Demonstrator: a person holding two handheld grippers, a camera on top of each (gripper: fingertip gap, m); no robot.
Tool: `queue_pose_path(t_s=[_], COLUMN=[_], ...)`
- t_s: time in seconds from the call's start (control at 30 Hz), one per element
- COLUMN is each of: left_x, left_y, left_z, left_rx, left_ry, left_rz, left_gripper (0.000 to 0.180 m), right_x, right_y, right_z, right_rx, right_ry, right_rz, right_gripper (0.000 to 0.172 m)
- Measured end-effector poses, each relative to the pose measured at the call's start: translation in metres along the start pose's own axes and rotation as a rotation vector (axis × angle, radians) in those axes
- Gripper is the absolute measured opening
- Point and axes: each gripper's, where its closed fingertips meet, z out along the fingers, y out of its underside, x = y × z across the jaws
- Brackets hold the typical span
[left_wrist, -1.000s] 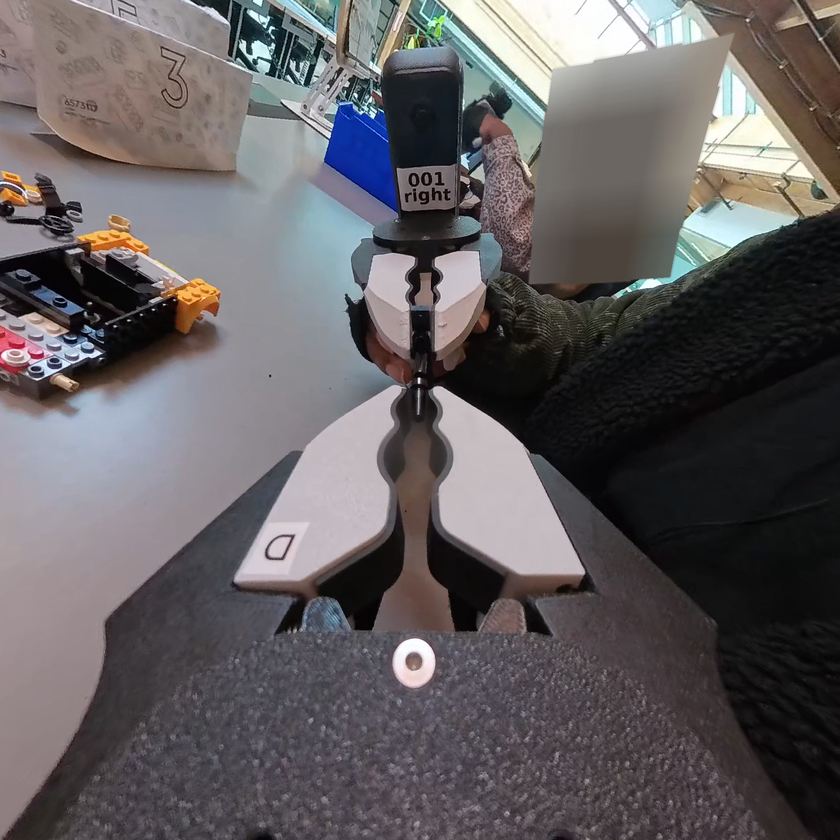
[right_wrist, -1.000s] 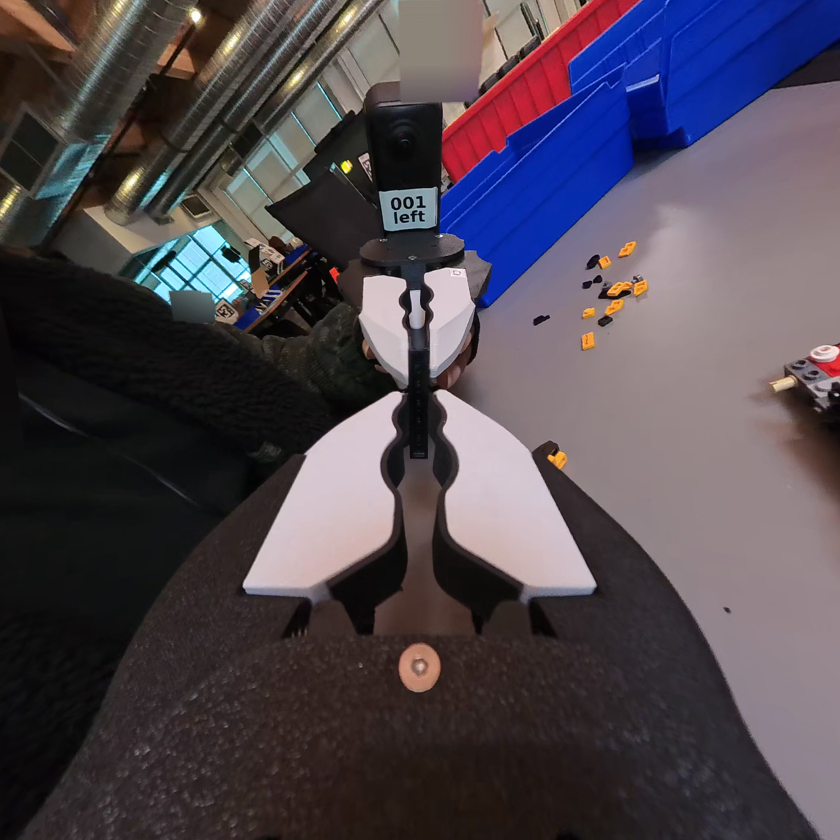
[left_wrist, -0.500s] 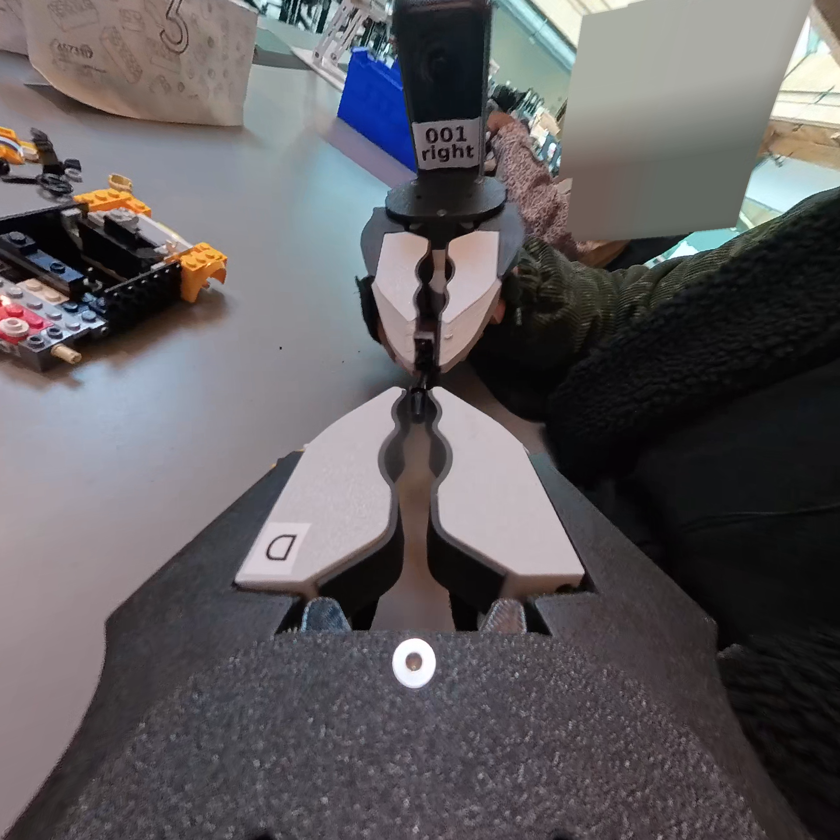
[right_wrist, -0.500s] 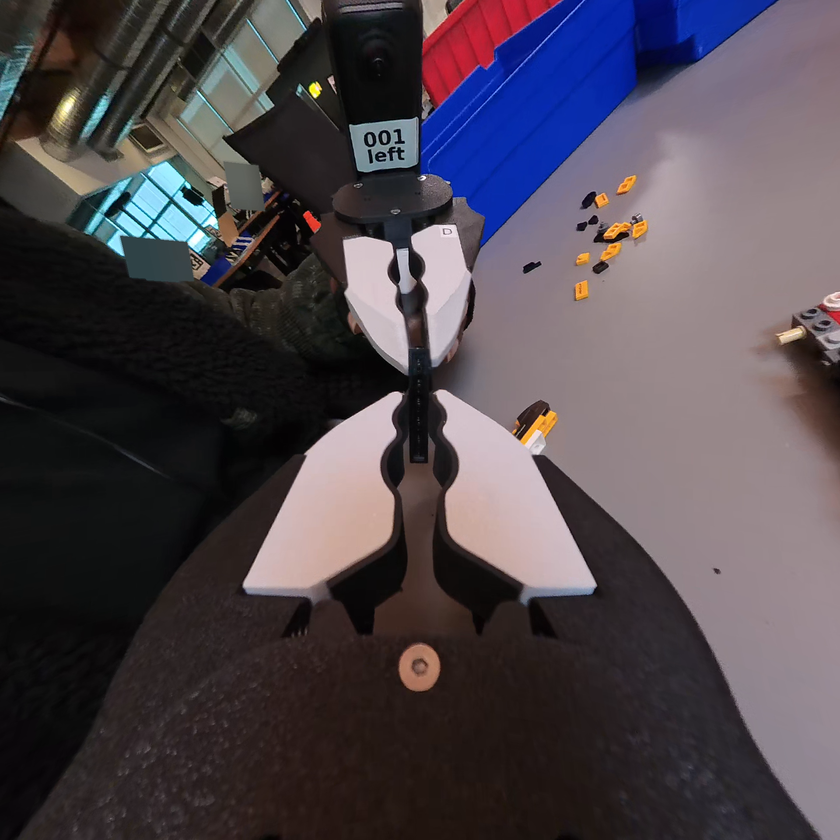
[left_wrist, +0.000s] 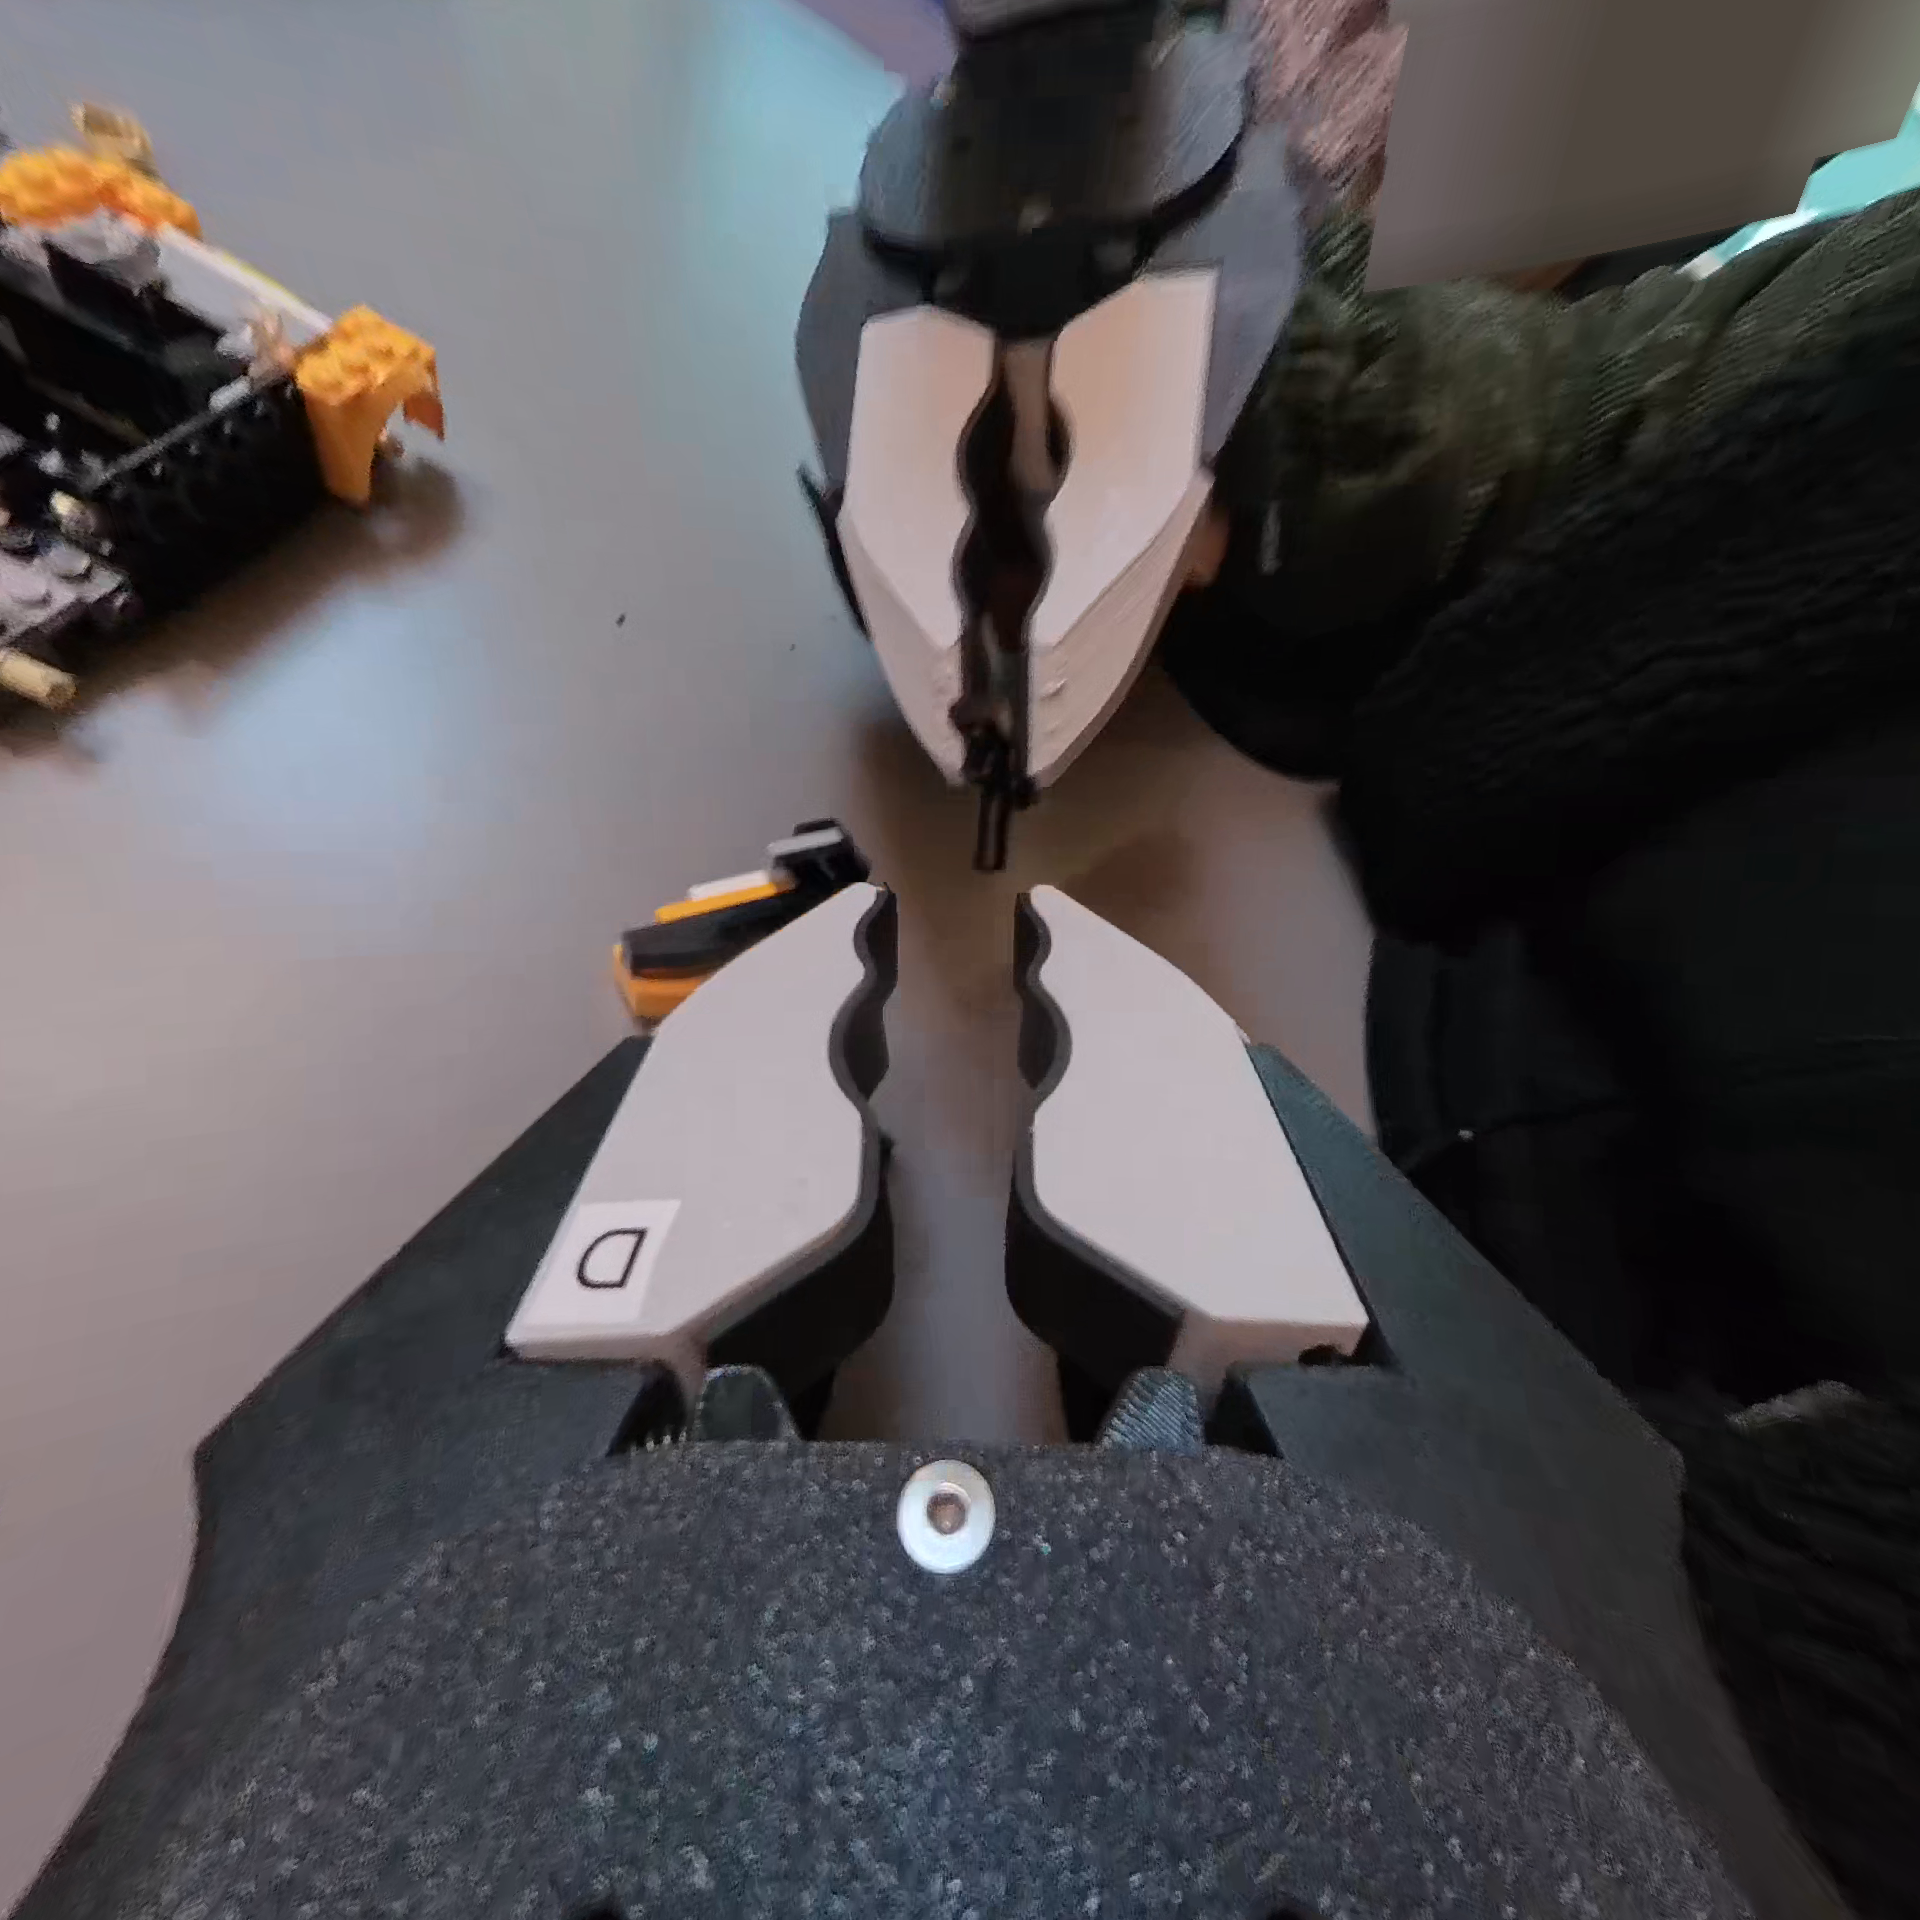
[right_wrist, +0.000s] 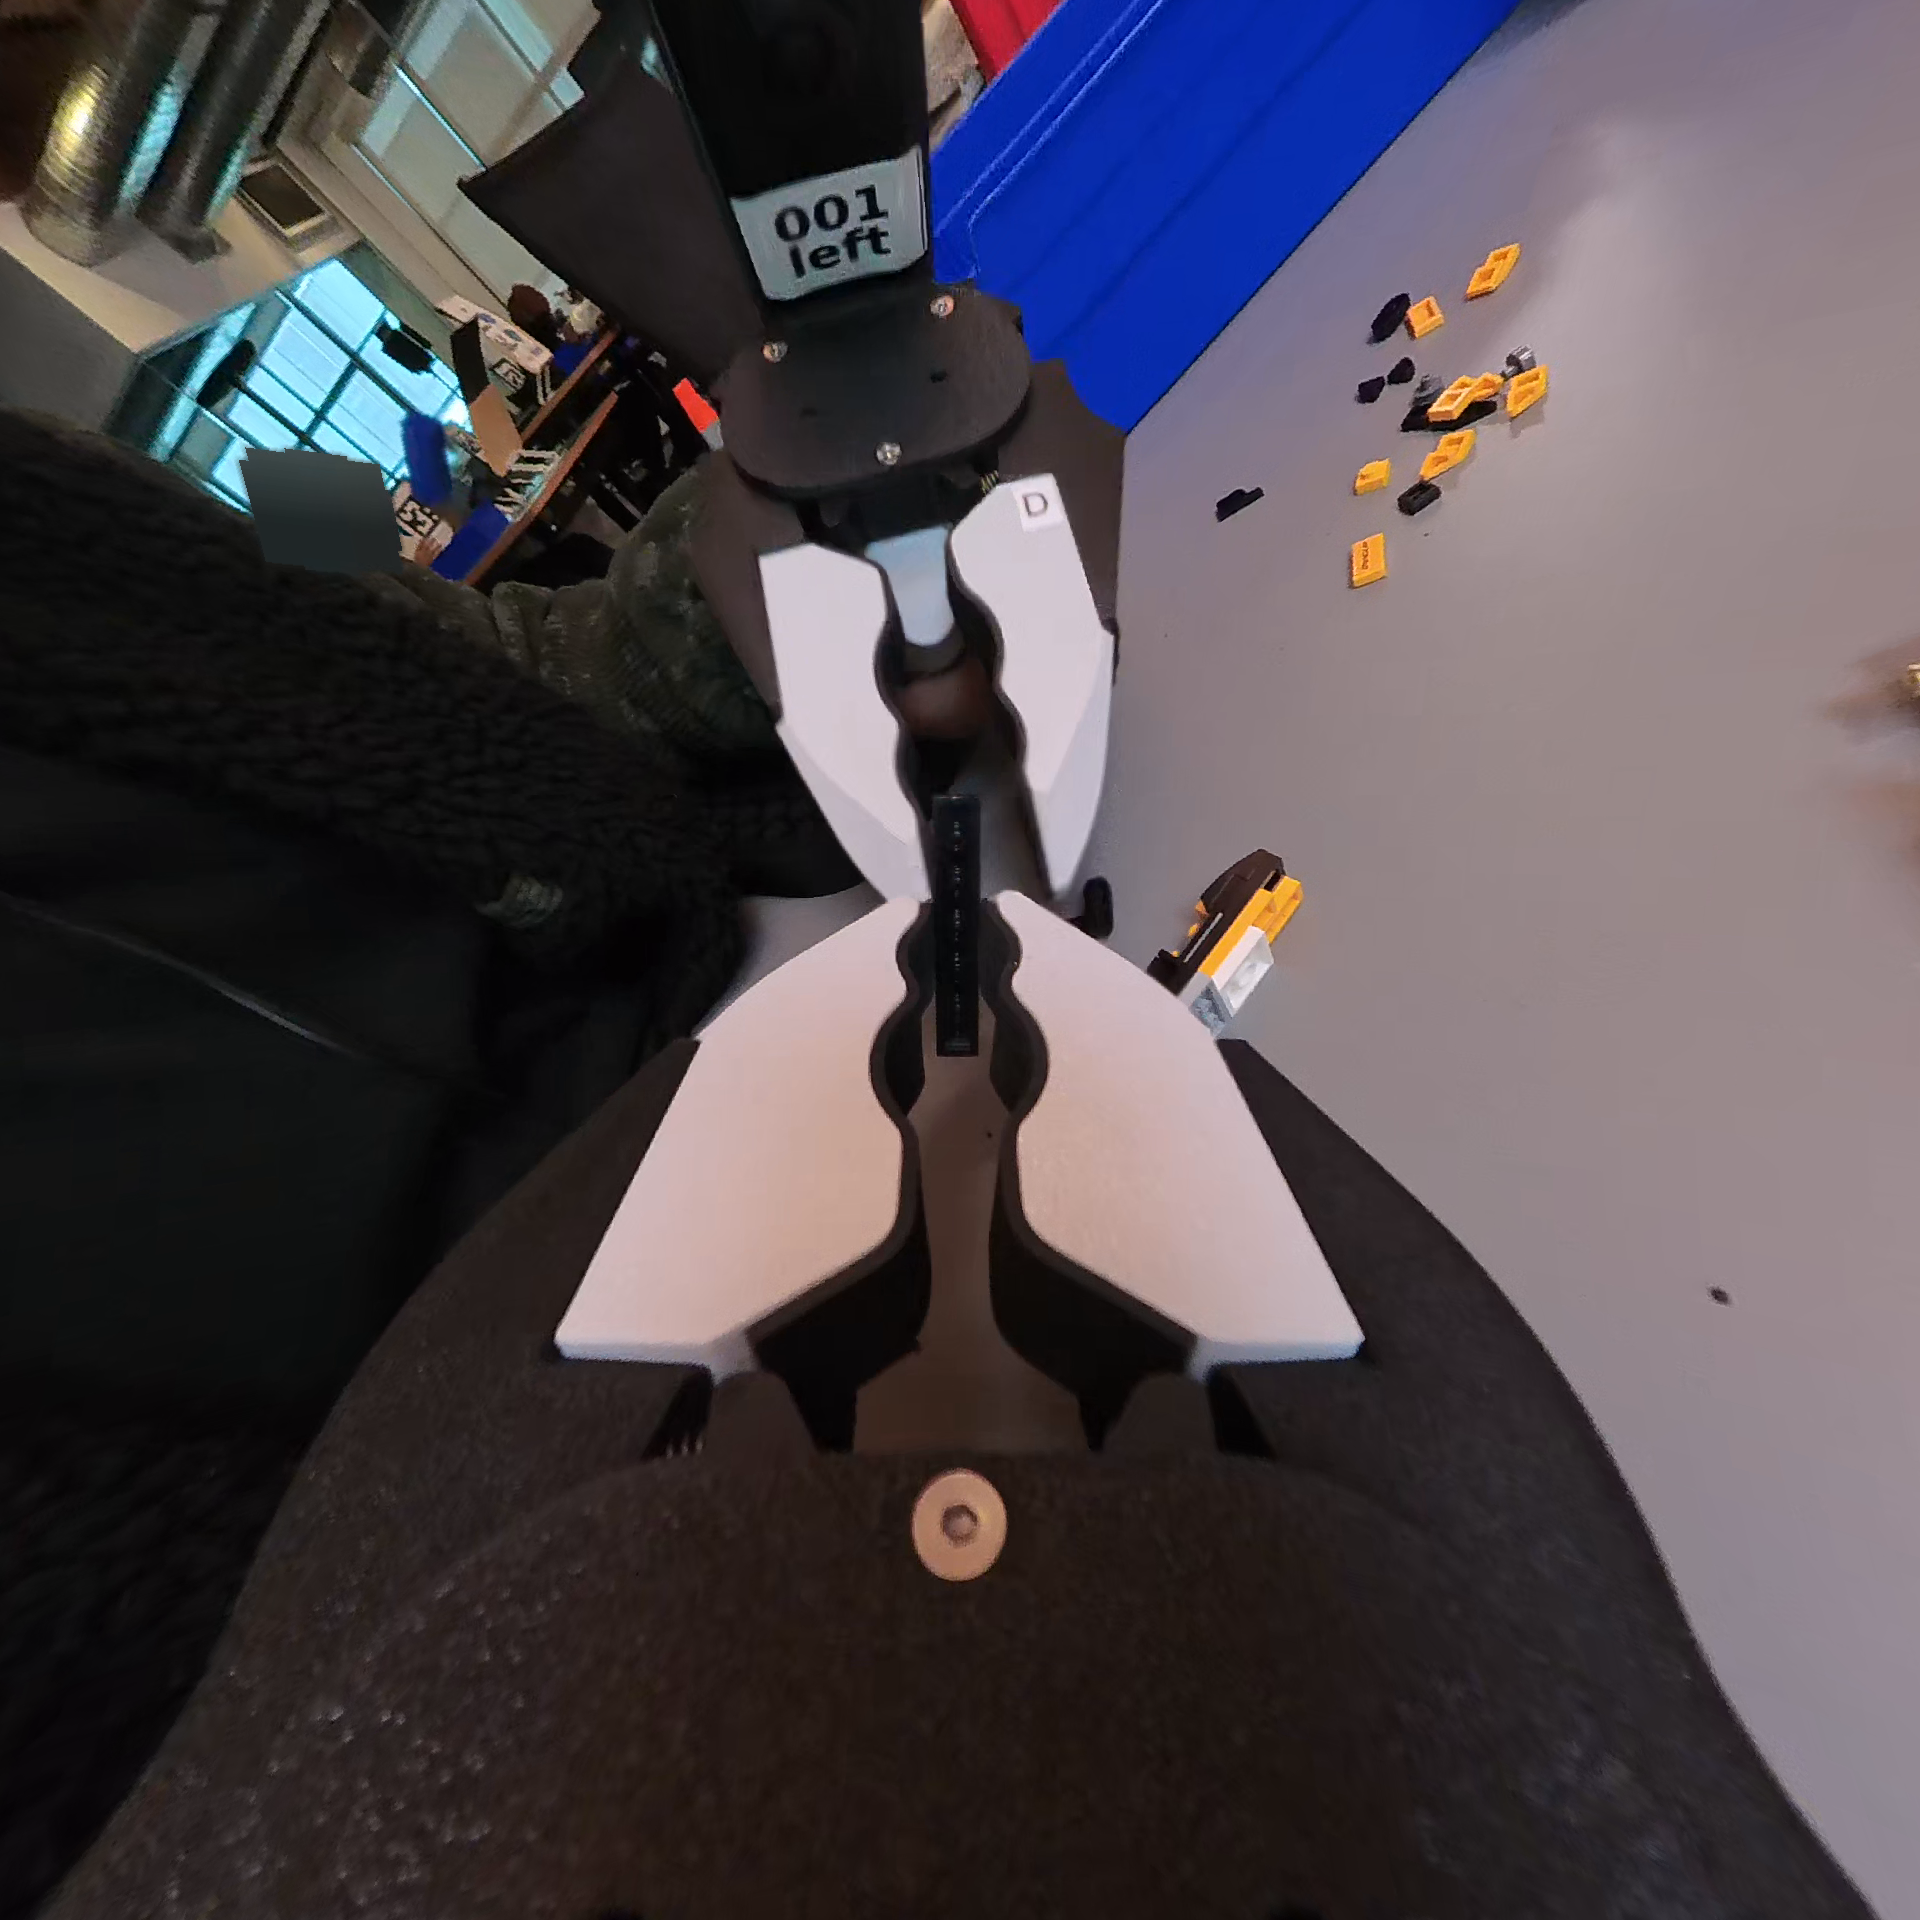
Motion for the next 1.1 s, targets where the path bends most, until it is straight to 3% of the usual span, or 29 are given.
queue_pose_path(t_s=[0.1, 0.3, 0.4, 0.47, 0.57, 0.67, 0.83, 1.1], left_x=[0.013, 0.017, -0.006, -0.021, -0.035, -0.041, -0.042, -0.036], left_y=[-0.013, -0.017, -0.007, 0.006, 0.024, 0.034, 0.035, 0.042], left_z=[-0.001, -0.008, -0.028, -0.042, -0.04, -0.037, -0.037, -0.032], left_rx=[0.07, 0.041, -0.023, -0.061, -0.157, -0.213, -0.211, -0.254], left_ry=[0.079, 0.097, -0.059, -0.12, -0.203, -0.236, -0.25, -0.233], left_rz=[-0.003, -0.034, 0.021, -0.009, 0.022, 0.053, 0.095, 0.171], left_gripper=[0.015, 0.006, 0.006, 0.006, 0.006, 0.005, 0.031, 0.045], right_x=[-0.003, -0.013, -0.012, 0.007, 0.04, 0.044, 0.056, 0.069], right_y=[0.002, -0.006, -0.028, -0.039, -0.019, -0.002, 0.013, 0.028], right_z=[0.005, 0.007, -0.011, -0.04, -0.052, -0.039, -0.033, -0.029], right_rx=[-0.009, 0.027, 0.143, 0.182, 0.028, -0.043, -0.139, -0.292], right_ry=[-0.016, -0.041, -0.044, 0.075, 0.279, 0.27, 0.349, 0.498], right_rz=[-0.002, -0.04, -0.024, -0.043, -0.096, -0.083, -0.129, -0.296], right_gripper=[0.008, 0.008, 0.008, 0.007, 0.007, 0.007, 0.007, 0.032])
